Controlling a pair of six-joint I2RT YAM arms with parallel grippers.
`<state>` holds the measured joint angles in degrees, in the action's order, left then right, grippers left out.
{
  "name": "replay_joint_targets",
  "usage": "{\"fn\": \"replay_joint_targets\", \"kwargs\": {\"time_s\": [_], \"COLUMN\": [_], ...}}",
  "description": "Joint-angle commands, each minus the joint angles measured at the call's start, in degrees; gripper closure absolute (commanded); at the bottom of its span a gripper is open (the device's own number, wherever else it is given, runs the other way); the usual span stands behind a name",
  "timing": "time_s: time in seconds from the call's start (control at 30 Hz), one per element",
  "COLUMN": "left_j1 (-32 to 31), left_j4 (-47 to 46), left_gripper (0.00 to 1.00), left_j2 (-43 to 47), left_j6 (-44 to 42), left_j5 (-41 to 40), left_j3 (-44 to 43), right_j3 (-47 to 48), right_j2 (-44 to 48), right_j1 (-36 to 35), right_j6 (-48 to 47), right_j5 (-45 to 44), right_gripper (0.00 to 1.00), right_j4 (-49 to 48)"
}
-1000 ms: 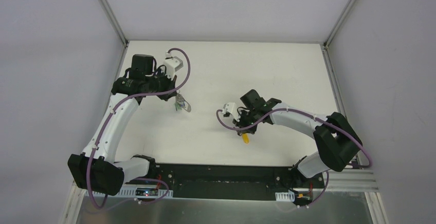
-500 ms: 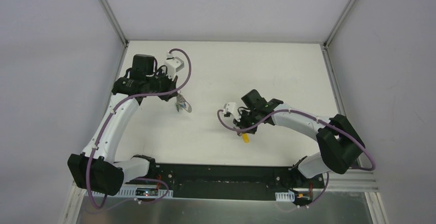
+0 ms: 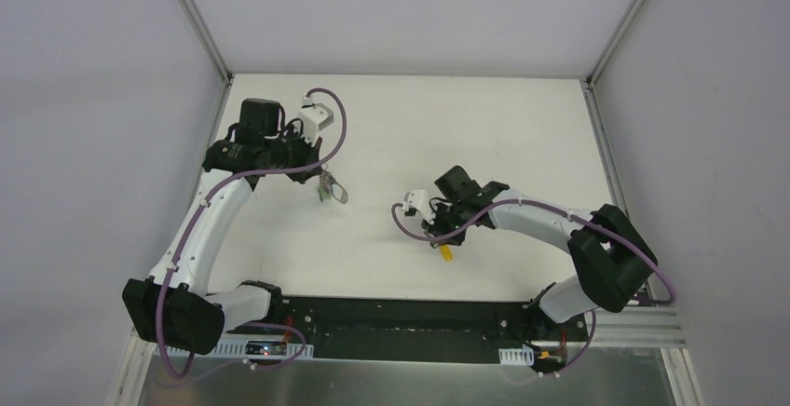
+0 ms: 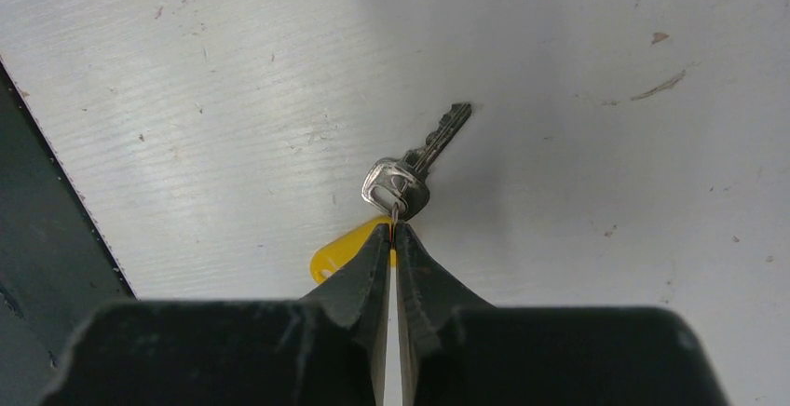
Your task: Put the keys on the keyring
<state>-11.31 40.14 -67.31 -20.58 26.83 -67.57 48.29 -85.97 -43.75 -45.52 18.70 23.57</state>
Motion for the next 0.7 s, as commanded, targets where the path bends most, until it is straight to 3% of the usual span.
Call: {"fn": "replay_joint_targets", "kwargs": {"time_s": [0.0, 0.67], "left_j1": [-0.8, -0.8], "left_j4": [0.7, 1.0], "left_gripper": [1.00, 1.00], "left_j2": [1.2, 1.4], "left_j6": [-1.2, -1.4], "left_j5": [1.8, 1.7], "left_j3": [-1.9, -1.7], "right_j3": [-0.5, -0.8], "right_j2": [-0.3, -1.2], "right_j1": [-0.7, -1.5], "right_j6": [-0.7, -0.7], "right_j5": [-0.2, -2.1], "right_gripper": [0.92, 0.89], "right_j4": [-0.2, -1.3]}}
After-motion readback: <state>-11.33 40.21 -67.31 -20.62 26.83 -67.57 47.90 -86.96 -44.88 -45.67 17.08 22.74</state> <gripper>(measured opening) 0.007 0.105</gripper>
